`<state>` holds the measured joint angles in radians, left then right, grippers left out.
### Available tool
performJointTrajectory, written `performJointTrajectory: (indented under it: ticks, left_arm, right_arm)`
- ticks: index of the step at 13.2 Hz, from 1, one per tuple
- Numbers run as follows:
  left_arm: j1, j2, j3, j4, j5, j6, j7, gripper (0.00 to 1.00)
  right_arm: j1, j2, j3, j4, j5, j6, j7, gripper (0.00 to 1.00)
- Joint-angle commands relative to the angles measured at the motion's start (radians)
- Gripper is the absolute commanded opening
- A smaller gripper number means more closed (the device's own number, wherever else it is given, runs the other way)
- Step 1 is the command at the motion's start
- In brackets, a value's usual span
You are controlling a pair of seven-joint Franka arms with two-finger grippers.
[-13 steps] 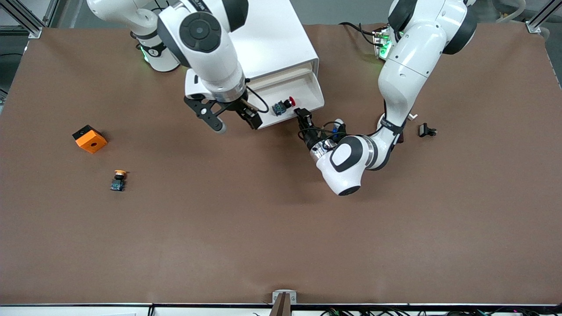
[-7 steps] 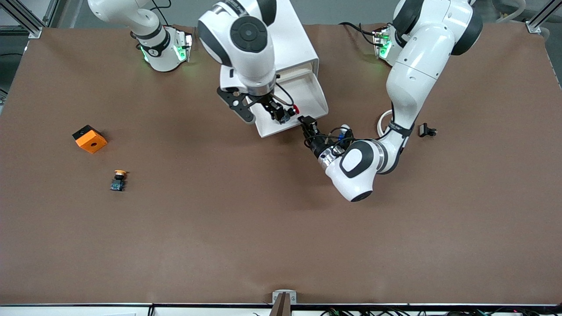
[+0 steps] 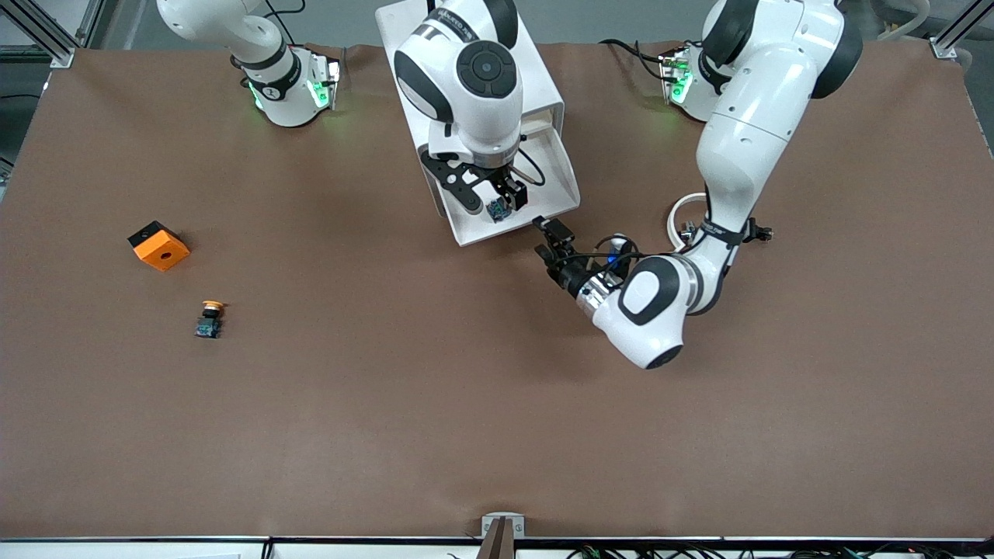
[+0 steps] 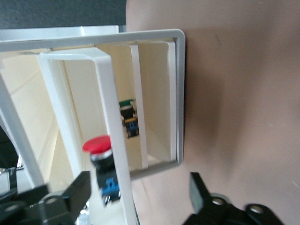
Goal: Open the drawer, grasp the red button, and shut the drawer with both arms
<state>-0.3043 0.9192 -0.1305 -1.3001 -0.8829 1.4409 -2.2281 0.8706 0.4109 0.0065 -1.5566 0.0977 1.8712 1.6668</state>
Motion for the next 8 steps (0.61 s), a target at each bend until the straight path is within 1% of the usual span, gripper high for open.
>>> performJointTrajectory:
  ticks: [1, 2, 3, 6, 8]
  left_arm:
    - [0.052, 0.001, 0.002, 0.07, 0.001, -0.002, 0.046, 1.0]
    - [0.075, 0.0, 0.002, 0.071, 0.004, -0.002, 0.08, 1.0]
    - [0.095, 0.0, 0.024, 0.073, 0.005, 0.0, 0.114, 1.0]
    - [0.099, -0.031, 0.141, 0.084, 0.012, -0.002, 0.217, 1.0]
    - [0.099, -0.062, 0.186, 0.084, 0.05, -0.004, 0.27, 1.0]
  right_arm:
    - [0.008, 0.002, -0.005, -0.04, 0.013, 0.043, 0.017, 1.0]
    - [0.01, 0.011, -0.005, -0.04, 0.013, 0.054, 0.017, 1.0]
    - [0.011, 0.02, -0.006, -0.04, 0.013, 0.068, 0.017, 1.0]
    - [0.016, 0.051, -0.006, -0.037, 0.011, 0.109, 0.042, 1.0]
    - [0.011, 0.058, -0.006, -0.037, 0.008, 0.117, 0.042, 1.0]
